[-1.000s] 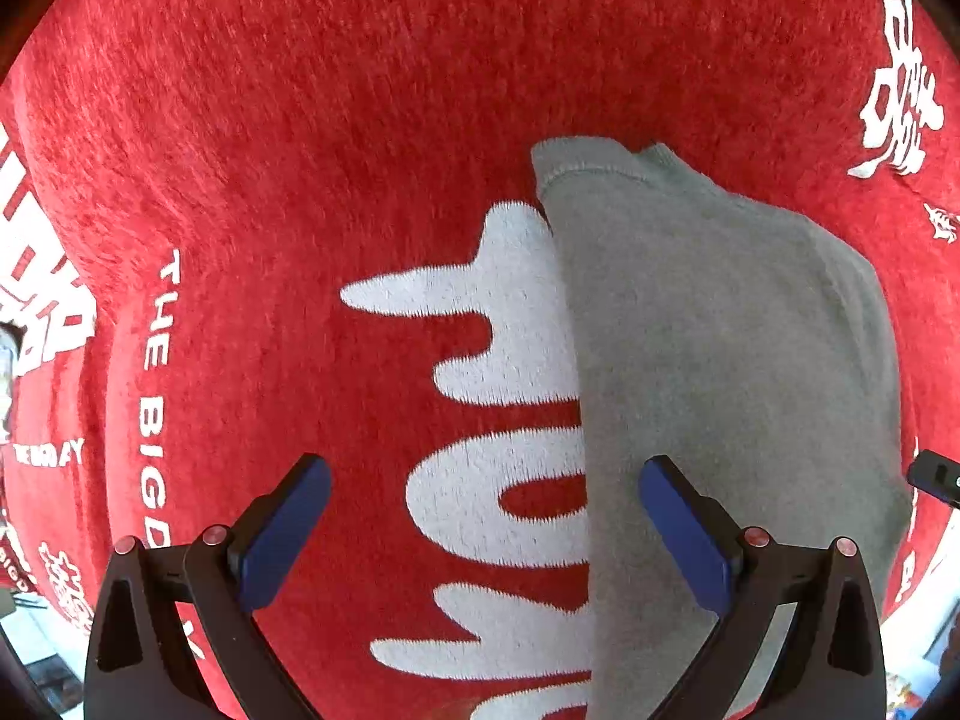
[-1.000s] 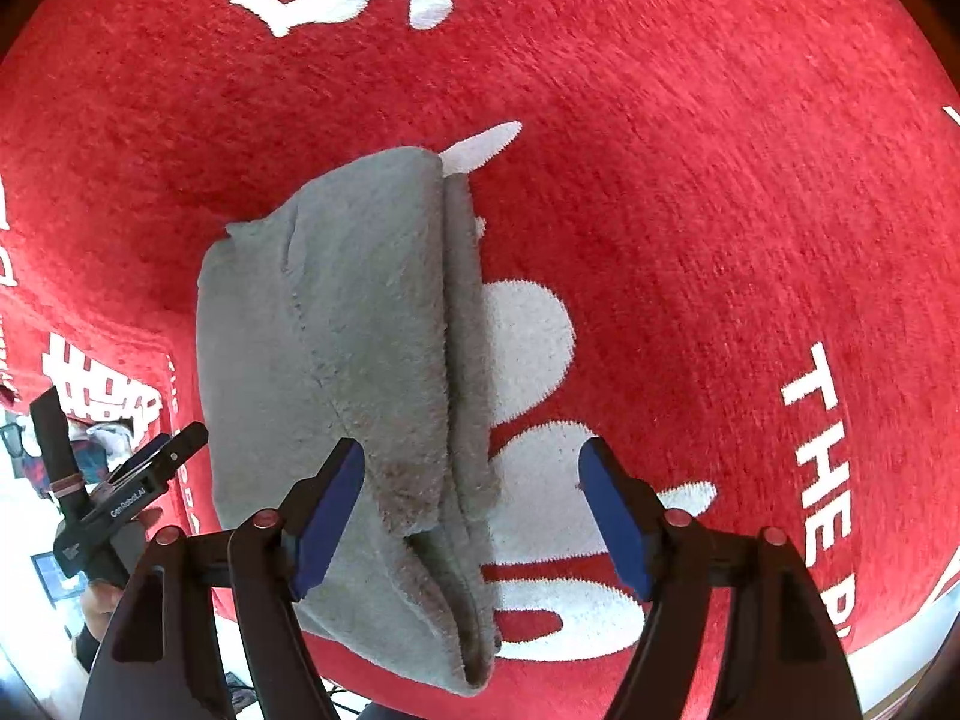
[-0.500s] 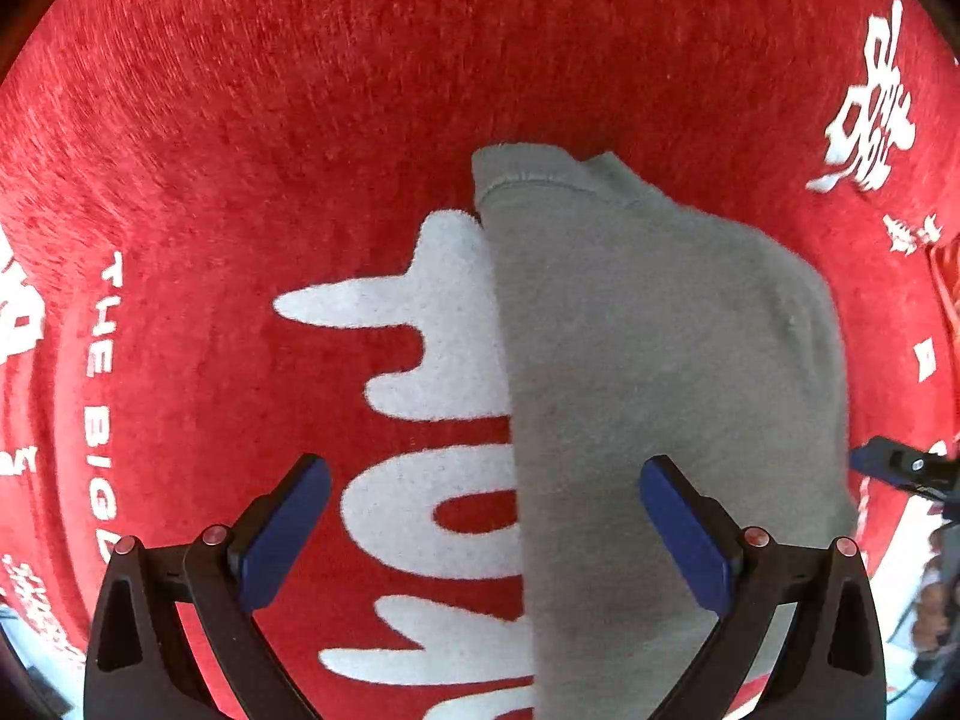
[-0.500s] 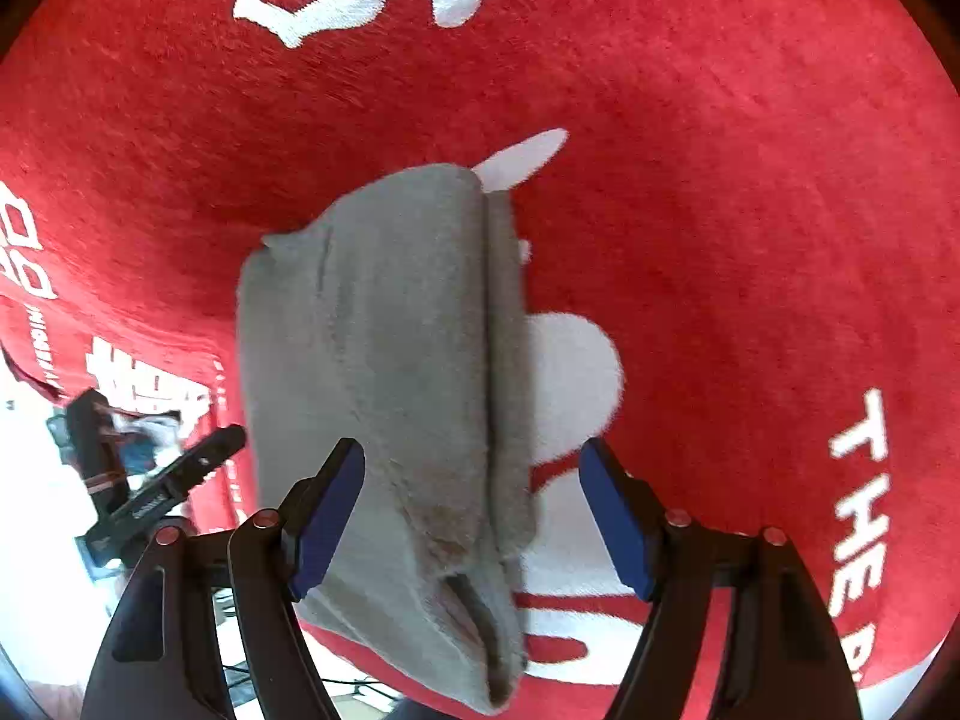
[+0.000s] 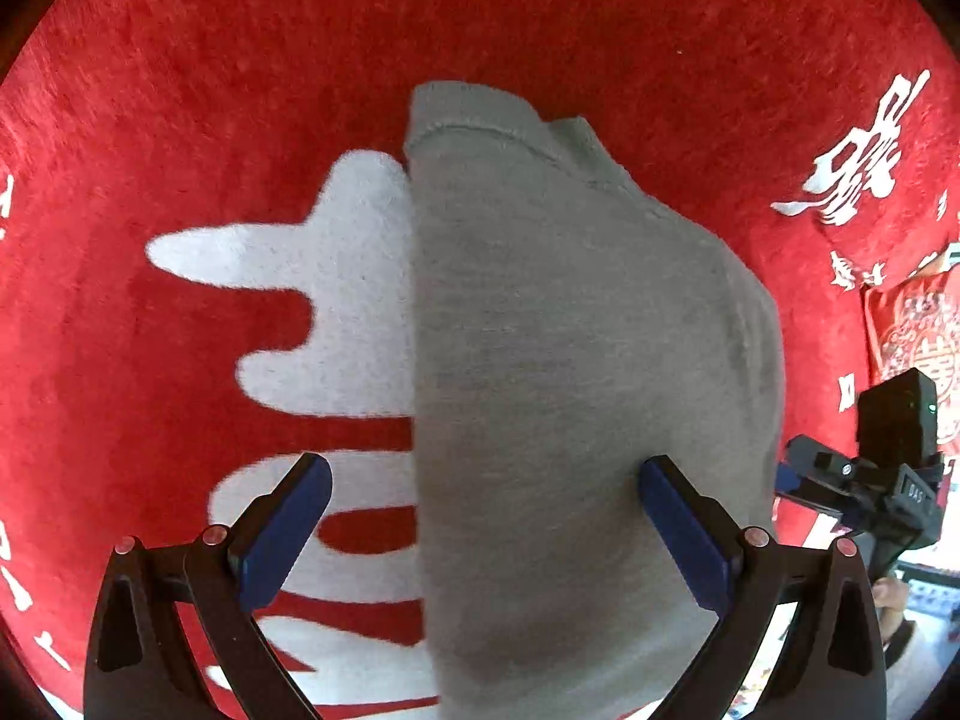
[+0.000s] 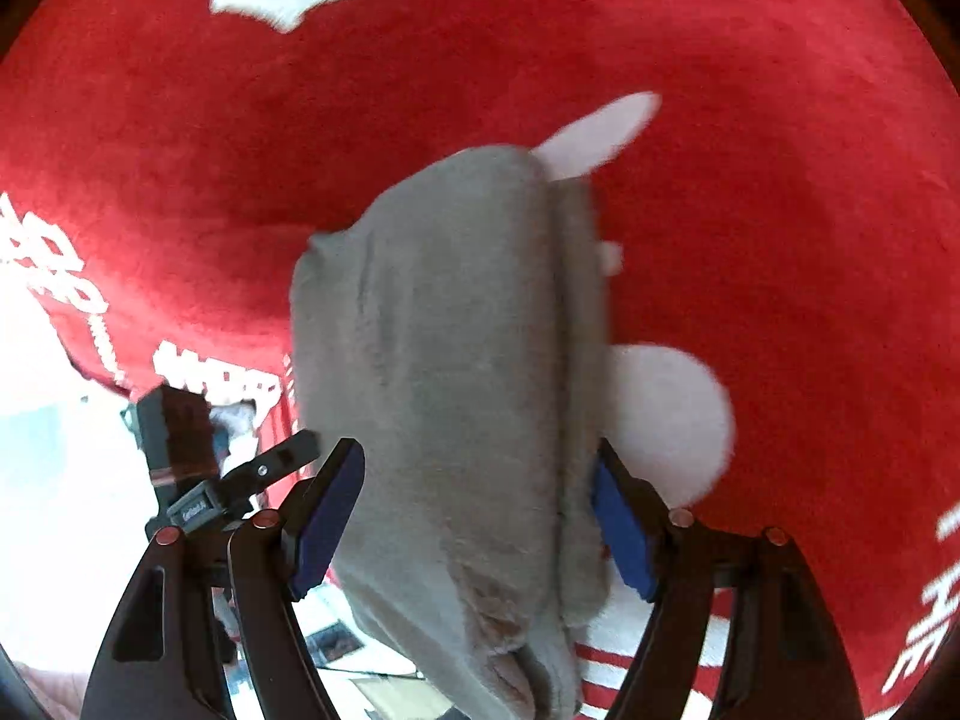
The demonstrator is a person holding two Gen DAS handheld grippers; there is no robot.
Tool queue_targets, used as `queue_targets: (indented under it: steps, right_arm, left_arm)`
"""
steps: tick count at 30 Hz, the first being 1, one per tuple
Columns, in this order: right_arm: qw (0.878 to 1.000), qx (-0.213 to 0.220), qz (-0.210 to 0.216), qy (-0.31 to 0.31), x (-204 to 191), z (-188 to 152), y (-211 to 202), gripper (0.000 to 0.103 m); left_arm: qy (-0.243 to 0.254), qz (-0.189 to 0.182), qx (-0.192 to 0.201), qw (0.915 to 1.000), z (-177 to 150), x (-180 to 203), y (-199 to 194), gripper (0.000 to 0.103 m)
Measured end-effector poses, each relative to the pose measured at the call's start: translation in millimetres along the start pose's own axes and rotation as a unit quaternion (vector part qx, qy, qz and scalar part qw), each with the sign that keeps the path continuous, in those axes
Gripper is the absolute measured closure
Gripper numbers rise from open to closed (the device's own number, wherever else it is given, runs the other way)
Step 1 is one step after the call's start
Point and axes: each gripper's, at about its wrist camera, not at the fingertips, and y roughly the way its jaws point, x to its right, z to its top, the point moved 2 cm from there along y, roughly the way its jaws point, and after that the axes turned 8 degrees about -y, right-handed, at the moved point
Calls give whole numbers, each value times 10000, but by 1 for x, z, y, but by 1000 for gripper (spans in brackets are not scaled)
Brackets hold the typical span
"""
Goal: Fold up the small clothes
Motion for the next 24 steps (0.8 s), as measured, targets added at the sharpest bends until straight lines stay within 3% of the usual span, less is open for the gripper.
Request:
queue_targets:
  steps: [4,7,11,16,17,19,21,24]
  right_arm:
    - [9997,-96,197,-76,7,-3,-2,25]
    - [9988,-127,479,-48,10,-4,0,25]
    - [9968,-146,785,-48,2,7,22,24]
    - [9976,-115,679,-68,-10,12,33,24]
    - [9979,-138,629,-68,-11,12,33,31]
    - [9984,-204,530,1,-11,9,34,58]
    - [9972,-94,738,92,-15,6,29,66]
    - [9944,2,1056,100,-32,1,21,69]
  left_arm:
    - [284,-211,-174,9992,-5,17,8,0]
    - [458,-85,-343,9983,-12,25,21,0]
    - [491,-92,-262,9984,-10,34,22,0]
    - [389,23,-114,9992,-12,37,24,0]
    - [345,31,-33,9994,-13,35,22,7]
    - [291,8,130,9995,-16,35,17,19]
    - [336,0,269,9991,-20,32,9,36]
    - [443,-109,382,9982,-23,25,-8,49]
